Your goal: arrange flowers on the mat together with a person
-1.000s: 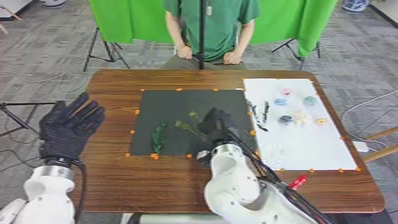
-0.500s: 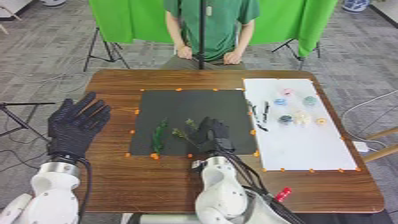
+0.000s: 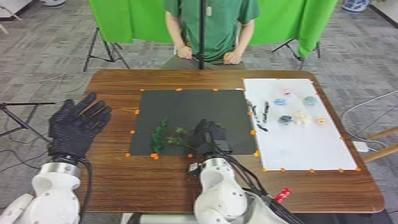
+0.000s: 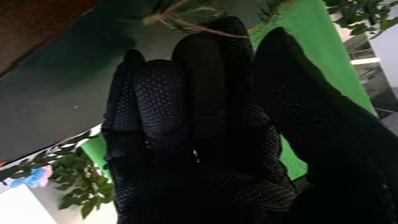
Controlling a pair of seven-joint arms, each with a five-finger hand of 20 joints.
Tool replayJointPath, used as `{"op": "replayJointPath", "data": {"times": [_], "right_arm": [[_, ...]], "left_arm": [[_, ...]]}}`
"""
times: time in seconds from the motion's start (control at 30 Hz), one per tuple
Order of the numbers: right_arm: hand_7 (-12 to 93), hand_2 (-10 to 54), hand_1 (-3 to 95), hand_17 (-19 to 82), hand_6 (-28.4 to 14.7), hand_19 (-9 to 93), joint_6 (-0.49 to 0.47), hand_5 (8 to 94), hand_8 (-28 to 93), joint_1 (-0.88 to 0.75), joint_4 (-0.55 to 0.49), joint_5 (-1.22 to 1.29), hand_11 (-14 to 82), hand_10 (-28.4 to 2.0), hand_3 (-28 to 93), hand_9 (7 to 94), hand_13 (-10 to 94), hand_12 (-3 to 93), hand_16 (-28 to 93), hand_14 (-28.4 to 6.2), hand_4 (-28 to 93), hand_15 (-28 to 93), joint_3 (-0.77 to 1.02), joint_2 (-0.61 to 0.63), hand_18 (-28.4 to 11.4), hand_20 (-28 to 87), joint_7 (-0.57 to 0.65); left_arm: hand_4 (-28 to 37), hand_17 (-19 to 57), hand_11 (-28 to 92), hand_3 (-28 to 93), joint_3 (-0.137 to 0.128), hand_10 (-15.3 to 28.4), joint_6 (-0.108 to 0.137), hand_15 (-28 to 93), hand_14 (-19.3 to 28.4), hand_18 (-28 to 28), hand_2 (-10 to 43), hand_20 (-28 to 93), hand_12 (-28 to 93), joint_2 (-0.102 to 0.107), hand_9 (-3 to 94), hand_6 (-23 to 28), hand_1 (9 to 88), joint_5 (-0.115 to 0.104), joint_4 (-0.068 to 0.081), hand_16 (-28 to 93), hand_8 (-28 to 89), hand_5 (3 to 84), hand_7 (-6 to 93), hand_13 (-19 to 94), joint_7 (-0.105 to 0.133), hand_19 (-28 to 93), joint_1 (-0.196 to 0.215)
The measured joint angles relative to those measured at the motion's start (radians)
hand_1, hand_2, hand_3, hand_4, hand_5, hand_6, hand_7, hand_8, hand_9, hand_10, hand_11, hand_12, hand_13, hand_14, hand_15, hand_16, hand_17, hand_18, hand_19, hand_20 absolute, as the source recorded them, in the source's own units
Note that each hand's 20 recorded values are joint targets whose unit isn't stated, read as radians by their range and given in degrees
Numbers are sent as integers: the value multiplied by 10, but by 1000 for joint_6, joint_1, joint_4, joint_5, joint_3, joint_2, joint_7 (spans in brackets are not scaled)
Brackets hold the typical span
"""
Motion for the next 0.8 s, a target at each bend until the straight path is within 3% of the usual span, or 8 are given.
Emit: {"op": "replayJointPath", "data": {"times": [0.23, 0.53, 0.8], "right_arm": [[197, -39, 382, 223, -51, 823, 1, 696, -70, -4, -18, 5, 458, -179, 758, 682, 532, 332, 345, -204, -219, 730, 7, 11, -280, 108, -8], [256, -20, 420, 224, -50, 830, -12, 738, 68, -57, -87, 14, 479, -181, 725, 690, 536, 339, 357, -207, -220, 735, 61, 81, -280, 107, -2], [280, 1, 436, 231, -45, 832, -151, 781, 117, -82, -136, 38, 487, -179, 724, 716, 549, 354, 372, -202, -202, 735, 77, 125, -279, 113, -12]], "left_arm": [[-283, -55, 233, 749, -8, 166, -1, 440, 179, 170, 155, 184, 131, -5, 484, 84, 249, -1, -2, -53, -94, 509, 155, 345, 10, 404, 9], [-283, -55, 233, 748, -52, 165, -2, 440, 179, 170, 156, 184, 131, -26, 485, 84, 249, -5, -18, -53, -94, 510, 155, 346, 47, 404, 58], [-283, -55, 234, 748, -58, 165, -1, 440, 180, 170, 156, 184, 131, -31, 485, 84, 249, -8, -23, -53, -95, 510, 155, 346, 59, 405, 78]]}}
